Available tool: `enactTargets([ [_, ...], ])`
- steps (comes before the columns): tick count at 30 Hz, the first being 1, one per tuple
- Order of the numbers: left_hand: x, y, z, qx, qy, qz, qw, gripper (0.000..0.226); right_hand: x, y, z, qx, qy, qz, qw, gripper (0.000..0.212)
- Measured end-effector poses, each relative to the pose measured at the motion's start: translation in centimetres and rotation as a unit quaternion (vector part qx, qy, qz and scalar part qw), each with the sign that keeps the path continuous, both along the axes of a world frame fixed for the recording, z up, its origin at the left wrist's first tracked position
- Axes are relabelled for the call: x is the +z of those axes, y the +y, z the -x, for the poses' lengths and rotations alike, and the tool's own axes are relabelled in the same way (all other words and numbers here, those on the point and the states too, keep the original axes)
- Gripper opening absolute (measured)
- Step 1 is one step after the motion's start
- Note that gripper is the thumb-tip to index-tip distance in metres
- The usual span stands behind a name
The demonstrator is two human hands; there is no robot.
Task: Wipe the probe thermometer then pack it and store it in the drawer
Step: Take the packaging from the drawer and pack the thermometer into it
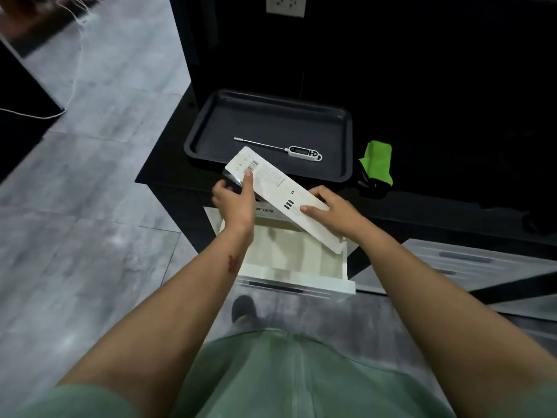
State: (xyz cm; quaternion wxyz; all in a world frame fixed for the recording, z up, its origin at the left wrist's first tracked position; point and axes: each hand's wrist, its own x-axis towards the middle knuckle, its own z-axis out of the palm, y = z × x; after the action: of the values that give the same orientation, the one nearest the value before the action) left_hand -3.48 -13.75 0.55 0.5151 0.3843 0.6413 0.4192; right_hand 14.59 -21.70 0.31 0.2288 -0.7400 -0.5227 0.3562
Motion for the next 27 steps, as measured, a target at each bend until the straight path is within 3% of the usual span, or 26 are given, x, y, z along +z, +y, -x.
enactTargets([
  [2,0.3,1.0,-0.8,-0.045,-0.203,0.126,0.97,0.055,0.2,1.6,0.4,-0.004,0.022,-0.012,1.0,0.025],
  [5,0.9,2.0,-1.7,-0.084,-0.314,0.187,0.927,0.05,0.4,3.7,1.1,0.0,0.023,-0.022,0.999,0.023],
  [12,1.5,7.9,-2.3,-0.111,-0.308,0.18,0.927,0.045,1.2,9.5,1.8,-0.01,-0.099,-0.049,0.994,0.027],
  [17,1.2,10.4,-2.6,-0.13,-0.306,0.193,0.923,0.046,0.7,12.2,2.8,-0.037,-0.111,-0.042,0.992,0.046],
  [21,0.9,11.8,-3.1,-0.14,-0.296,0.196,0.924,0.048,1.0,13.3,2.6,-0.054,-0.14,-0.055,0.987,0.042],
  [23,0.7,12.3,-3.4,-0.147,-0.294,0.199,0.923,0.048,1.3,14.0,2.3,-0.072,-0.117,-0.053,0.989,0.035],
  [27,0.3,13.0,-3.8,-0.153,-0.275,0.203,0.927,0.052,2.3,15.3,1.1,-0.137,0.055,-0.033,0.989,0.014],
])
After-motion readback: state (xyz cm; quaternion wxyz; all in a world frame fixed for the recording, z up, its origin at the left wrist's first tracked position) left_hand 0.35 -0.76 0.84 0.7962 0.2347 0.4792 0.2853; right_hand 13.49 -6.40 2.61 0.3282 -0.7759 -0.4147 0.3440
